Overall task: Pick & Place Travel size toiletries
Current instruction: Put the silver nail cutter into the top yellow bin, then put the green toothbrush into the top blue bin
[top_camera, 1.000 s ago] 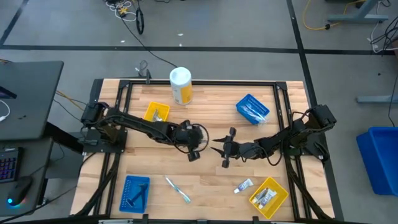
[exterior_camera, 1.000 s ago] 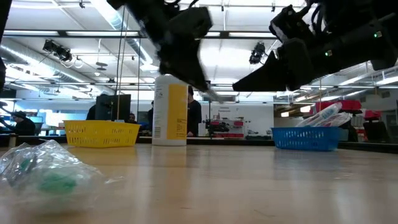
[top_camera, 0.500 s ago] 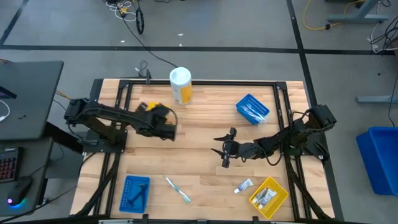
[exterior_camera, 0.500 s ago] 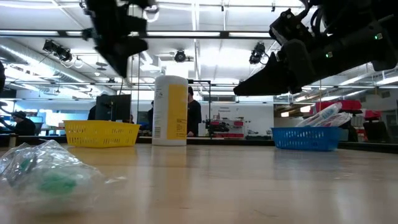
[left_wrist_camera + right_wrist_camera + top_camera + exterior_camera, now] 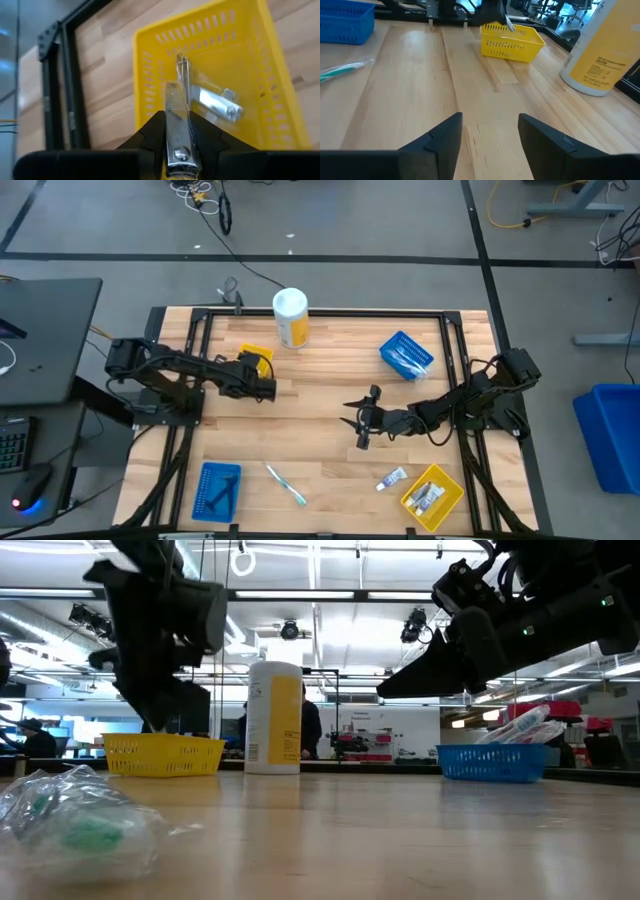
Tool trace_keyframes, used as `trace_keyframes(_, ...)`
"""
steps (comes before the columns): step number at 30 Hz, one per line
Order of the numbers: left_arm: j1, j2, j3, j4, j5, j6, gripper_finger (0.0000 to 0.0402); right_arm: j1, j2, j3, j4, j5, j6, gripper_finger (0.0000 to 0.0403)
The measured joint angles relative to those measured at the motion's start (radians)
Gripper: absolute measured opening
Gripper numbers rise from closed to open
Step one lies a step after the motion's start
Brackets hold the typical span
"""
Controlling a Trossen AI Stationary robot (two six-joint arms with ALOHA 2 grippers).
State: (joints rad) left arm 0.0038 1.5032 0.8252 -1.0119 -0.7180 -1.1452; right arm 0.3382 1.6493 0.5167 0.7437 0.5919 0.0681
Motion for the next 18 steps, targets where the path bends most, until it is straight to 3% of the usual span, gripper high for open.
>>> trace_keyframes(7, 0.070, 0.000, -0.072, 0.133, 0.030, 0.090, 0.0106, 0.000, 0.000, 0.000, 0.000, 0.000, 0.000, 0.0194)
trace_keyframes(13, 0.083, 0.000, -0.072, 0.138, 0.044, 0.159, 0.0145, 0.000, 0.000, 0.000, 0.000, -0.004, 0.000, 0.0197)
trace_keyframes(18, 0.083, 0.000, -0.066, 0.135, 0.041, 0.196, 0.0168, -0.009, -0.012, 0.001, 0.043, -0.069, -0.052, 0.0211)
